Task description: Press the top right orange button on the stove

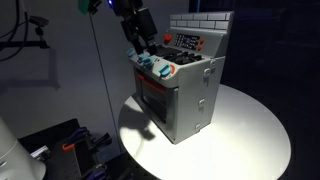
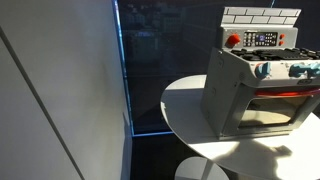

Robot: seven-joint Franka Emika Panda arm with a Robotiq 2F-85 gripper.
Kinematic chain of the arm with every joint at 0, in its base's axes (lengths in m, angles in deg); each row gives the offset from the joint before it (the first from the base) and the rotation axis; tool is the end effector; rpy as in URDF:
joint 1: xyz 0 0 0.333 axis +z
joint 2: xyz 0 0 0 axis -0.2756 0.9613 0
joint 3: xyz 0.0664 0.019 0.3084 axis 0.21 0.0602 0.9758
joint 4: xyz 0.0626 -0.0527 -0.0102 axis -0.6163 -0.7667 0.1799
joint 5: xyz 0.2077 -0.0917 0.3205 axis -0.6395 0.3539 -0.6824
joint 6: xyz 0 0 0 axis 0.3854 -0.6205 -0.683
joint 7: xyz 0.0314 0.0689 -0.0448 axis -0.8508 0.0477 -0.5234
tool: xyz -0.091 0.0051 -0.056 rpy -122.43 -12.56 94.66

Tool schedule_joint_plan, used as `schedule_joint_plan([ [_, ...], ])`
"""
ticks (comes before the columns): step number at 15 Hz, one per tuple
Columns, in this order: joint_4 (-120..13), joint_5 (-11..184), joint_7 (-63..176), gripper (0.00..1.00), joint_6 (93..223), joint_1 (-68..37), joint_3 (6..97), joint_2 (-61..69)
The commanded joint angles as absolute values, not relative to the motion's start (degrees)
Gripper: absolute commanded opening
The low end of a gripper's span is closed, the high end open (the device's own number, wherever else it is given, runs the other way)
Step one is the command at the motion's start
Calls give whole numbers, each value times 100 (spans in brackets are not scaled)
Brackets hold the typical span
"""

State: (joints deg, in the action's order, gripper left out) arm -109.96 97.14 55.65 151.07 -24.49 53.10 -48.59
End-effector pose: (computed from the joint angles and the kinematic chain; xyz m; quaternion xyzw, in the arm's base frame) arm 0.3718 -0.0793 0.4840 0.9851 -0.0663 0.1241 0.0985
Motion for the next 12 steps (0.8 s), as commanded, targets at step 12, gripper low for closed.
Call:
schedule_joint_plan([
  [12,-8892,9534,6942,100,14973,-2491,5565,-3060],
])
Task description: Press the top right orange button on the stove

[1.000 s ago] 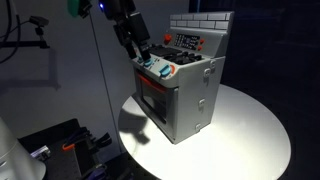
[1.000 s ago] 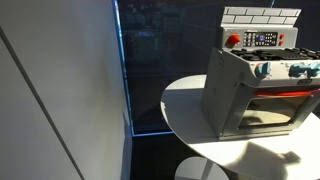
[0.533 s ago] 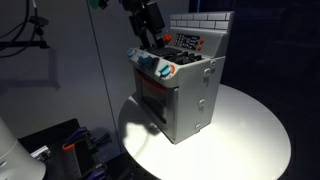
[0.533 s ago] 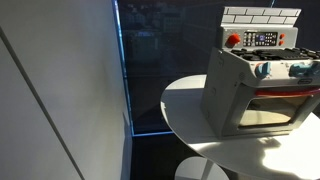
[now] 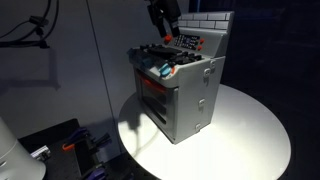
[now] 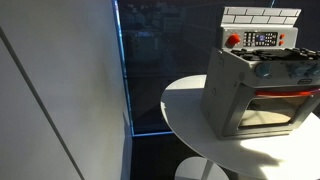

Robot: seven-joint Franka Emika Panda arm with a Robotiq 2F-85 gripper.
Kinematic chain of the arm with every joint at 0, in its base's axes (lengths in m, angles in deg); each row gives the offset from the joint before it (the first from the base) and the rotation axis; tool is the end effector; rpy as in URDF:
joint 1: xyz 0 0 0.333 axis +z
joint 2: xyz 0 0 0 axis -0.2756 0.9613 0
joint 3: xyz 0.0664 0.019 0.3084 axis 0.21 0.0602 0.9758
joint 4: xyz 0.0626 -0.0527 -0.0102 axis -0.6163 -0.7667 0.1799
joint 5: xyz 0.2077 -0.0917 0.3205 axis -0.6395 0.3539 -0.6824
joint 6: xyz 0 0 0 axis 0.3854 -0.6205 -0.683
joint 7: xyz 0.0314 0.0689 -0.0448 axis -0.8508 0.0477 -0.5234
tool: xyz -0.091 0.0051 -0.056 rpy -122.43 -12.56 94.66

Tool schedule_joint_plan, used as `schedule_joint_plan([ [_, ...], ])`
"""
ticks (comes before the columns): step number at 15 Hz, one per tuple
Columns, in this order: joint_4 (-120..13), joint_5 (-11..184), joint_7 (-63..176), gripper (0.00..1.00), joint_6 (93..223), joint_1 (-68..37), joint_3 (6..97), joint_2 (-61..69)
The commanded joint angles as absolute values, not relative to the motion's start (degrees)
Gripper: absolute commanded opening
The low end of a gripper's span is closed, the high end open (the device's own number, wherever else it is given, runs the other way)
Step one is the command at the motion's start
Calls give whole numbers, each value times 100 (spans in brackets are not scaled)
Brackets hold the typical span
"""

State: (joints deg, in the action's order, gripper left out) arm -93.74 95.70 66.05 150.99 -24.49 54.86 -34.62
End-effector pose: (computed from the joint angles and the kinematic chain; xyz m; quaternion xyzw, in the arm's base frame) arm 0.4555 -0.0798 0.5234 0.9733 -0.1501 0.1519 0.0847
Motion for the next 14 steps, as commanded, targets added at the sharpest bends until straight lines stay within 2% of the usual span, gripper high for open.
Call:
schedule_joint_plan([
  [1,-8806,9542,7035,100,15006,-2482,5572,-2946],
  [14,-7566,9816,8001,100,15316,-2321,5526,-1488],
])
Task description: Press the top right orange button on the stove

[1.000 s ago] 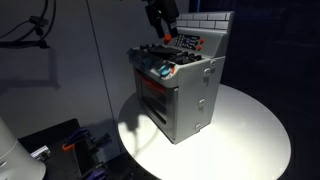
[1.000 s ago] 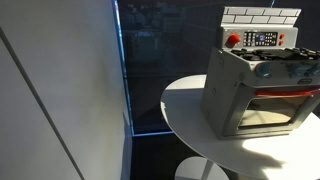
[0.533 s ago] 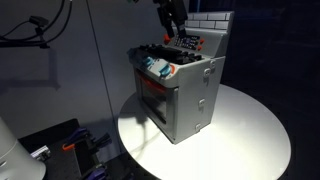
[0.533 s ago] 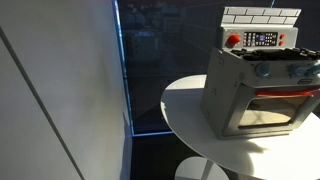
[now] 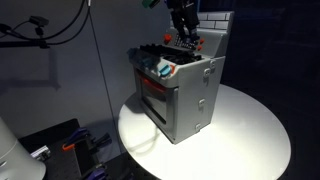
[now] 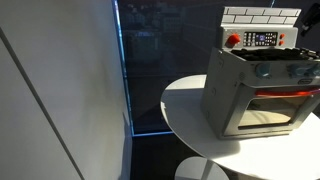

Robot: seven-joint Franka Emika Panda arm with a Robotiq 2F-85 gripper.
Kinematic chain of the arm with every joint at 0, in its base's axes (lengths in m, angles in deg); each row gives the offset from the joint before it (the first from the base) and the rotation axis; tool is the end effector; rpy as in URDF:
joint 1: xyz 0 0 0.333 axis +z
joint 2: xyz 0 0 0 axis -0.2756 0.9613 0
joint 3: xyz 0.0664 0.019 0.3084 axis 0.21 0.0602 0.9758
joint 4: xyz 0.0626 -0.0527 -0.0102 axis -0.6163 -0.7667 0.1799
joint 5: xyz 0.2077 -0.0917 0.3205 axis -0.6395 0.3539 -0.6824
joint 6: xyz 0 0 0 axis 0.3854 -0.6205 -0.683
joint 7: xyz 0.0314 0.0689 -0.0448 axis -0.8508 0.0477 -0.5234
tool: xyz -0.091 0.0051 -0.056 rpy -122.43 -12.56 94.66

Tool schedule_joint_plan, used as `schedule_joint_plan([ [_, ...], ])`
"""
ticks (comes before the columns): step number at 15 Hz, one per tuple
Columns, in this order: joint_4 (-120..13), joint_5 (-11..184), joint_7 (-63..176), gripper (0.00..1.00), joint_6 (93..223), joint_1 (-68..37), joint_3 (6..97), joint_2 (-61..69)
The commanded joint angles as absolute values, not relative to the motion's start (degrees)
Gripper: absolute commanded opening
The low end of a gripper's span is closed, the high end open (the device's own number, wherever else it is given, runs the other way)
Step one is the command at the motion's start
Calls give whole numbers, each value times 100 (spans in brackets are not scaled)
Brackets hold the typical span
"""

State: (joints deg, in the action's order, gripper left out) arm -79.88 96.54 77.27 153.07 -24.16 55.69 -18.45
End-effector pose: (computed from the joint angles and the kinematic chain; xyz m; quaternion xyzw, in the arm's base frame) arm 0.5452 -0.0817 0.5062 0.9578 -0.2277 0.1589 0.0744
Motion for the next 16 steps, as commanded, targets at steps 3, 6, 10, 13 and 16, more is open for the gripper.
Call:
schedule_joint_plan([
  [3,-7407,9758,8006,100,15270,-2209,5498,-1323],
  [6,-7640,9694,7874,100,15334,-2162,5432,-1431],
  [10,-7644,9694,7873,100,15334,-2164,5413,-1434],
  [13,-7597,9754,7930,100,15381,-2163,5406,-1379],
  [16,-7547,9778,7969,100,15432,-2141,5385,-1324],
])
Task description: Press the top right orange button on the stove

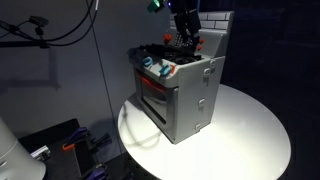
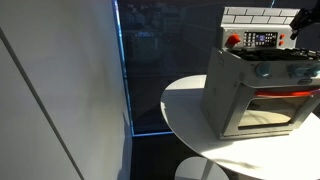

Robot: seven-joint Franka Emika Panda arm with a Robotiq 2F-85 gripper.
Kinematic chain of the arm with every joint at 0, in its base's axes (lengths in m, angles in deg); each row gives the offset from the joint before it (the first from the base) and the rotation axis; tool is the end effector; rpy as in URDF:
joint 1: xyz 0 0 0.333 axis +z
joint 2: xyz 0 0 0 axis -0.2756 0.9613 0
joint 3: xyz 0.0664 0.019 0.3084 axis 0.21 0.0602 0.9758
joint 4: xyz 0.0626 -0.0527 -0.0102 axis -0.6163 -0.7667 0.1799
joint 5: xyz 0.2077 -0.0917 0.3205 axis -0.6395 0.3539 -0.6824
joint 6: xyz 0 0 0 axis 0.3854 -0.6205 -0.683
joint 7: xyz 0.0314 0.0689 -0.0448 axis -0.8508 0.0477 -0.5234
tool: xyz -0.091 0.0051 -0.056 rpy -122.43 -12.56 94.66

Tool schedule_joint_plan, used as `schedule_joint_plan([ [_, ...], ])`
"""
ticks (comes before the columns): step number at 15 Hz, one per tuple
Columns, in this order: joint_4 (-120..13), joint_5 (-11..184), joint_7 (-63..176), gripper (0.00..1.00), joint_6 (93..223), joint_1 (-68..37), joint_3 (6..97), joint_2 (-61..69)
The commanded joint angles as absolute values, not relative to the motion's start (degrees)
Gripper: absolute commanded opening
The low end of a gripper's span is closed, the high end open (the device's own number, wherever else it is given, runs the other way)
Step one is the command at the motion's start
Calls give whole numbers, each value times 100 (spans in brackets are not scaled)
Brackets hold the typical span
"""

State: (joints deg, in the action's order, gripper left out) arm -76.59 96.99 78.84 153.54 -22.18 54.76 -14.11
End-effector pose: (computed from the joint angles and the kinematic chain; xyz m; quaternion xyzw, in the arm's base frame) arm 0.5686 -0.0744 0.4933 0.9580 -0.2289 0.1560 0.0737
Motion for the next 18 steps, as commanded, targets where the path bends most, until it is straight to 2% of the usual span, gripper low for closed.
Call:
schedule_joint_plan([
  [1,-7533,9789,7985,100,15456,-2137,5377,-1307],
  [18,-7203,9783,8124,100,15727,-2142,5163,-994],
])
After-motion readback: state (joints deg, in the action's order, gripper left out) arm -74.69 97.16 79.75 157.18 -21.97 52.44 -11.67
